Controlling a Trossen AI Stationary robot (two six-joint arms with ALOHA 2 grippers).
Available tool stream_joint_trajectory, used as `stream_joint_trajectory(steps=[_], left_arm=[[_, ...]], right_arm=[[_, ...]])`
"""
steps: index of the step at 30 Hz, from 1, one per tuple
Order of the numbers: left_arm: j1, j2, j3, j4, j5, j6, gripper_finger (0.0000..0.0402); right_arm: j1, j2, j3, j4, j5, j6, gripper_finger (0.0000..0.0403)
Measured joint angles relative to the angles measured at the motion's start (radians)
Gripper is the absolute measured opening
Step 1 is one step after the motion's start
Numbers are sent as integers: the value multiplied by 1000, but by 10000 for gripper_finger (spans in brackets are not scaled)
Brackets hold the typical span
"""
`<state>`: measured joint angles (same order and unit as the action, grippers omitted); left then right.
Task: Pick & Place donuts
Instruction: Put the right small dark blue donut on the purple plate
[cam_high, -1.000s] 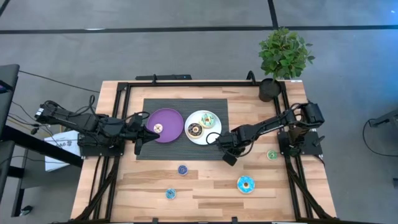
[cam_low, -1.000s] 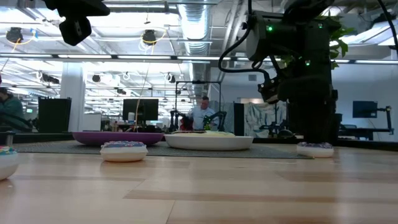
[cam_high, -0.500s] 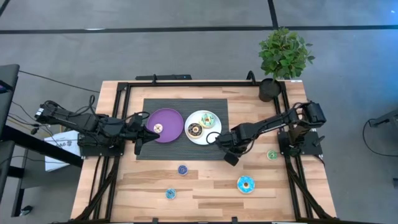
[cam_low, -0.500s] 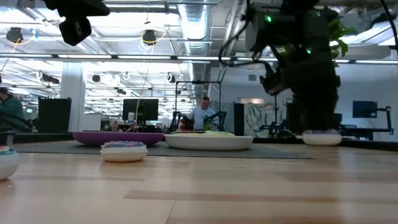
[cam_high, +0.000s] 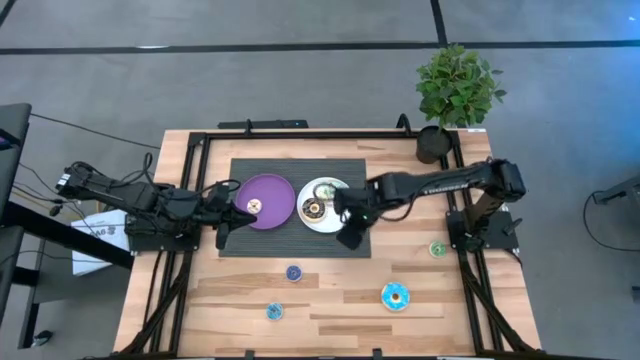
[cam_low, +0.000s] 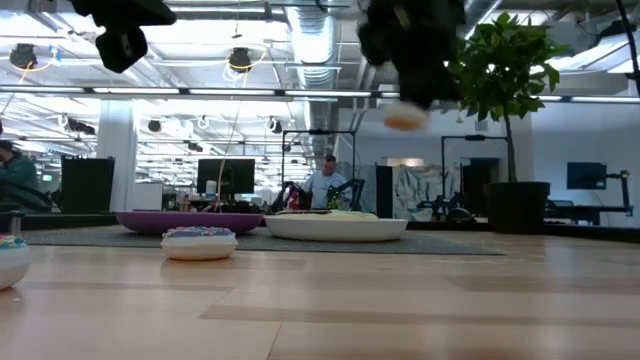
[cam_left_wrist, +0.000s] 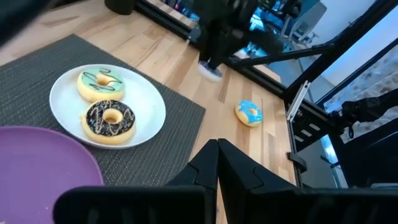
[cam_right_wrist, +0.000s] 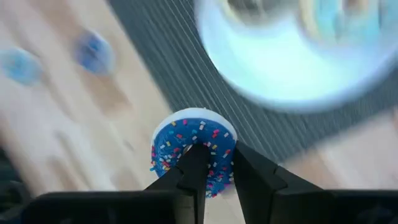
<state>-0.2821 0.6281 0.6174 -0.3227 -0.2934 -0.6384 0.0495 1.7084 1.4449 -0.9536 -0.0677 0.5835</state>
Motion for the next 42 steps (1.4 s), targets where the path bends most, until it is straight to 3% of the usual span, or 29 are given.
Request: stream_joint_trajectory(steps=[9, 15, 21, 28, 42], left_arm=[[0, -7, 0, 8, 1, 74, 0], [0, -27, 2, 66, 27, 129, 0], [0, -69, 2, 84, 54, 183, 0], [0, -106, 1, 84, 53, 194, 0], [0, -105, 1, 47, 52, 190, 0]], right_arm=[[-123, 61, 278, 152, 14, -129, 64], [-181, 302, 584, 147, -14, -212, 64], [-232, 588, 907, 68, -108, -220, 64], [-280, 710, 874, 94, -188, -168, 64], [-282, 812, 878, 152, -161, -204, 64]])
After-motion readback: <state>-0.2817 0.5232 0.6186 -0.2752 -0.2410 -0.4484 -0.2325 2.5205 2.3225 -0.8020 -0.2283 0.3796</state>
